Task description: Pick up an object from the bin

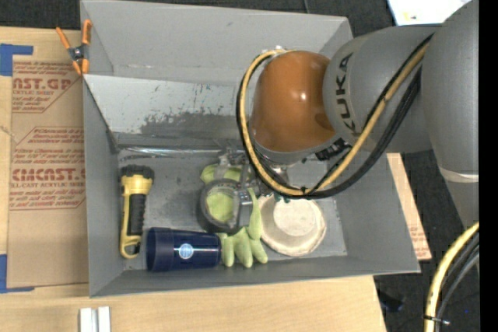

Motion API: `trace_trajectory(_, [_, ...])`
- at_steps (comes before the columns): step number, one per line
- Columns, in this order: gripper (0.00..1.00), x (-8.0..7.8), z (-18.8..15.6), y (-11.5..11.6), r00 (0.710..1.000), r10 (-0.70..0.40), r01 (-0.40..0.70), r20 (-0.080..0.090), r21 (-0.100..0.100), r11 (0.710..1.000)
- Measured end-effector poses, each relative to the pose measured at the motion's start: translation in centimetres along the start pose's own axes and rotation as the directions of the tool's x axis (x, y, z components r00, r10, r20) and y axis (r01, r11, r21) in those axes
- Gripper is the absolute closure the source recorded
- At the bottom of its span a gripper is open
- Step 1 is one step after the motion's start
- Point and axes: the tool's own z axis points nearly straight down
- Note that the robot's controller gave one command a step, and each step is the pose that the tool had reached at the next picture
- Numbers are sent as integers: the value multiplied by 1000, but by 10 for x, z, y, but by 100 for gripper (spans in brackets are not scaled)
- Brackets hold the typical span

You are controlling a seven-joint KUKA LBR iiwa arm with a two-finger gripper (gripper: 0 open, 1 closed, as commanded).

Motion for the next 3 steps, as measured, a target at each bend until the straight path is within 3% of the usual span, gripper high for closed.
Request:
trace_trajectory(1, [0, -16, 61, -4, 990, -143, 143, 4, -3, 990])
trace_trajectory(2, [100, 0, 62, 15, 999, -44, 44, 19, 0, 999])
trace_trajectory(3, [100, 0, 62, 15, 999, -45, 45, 19, 0, 999])
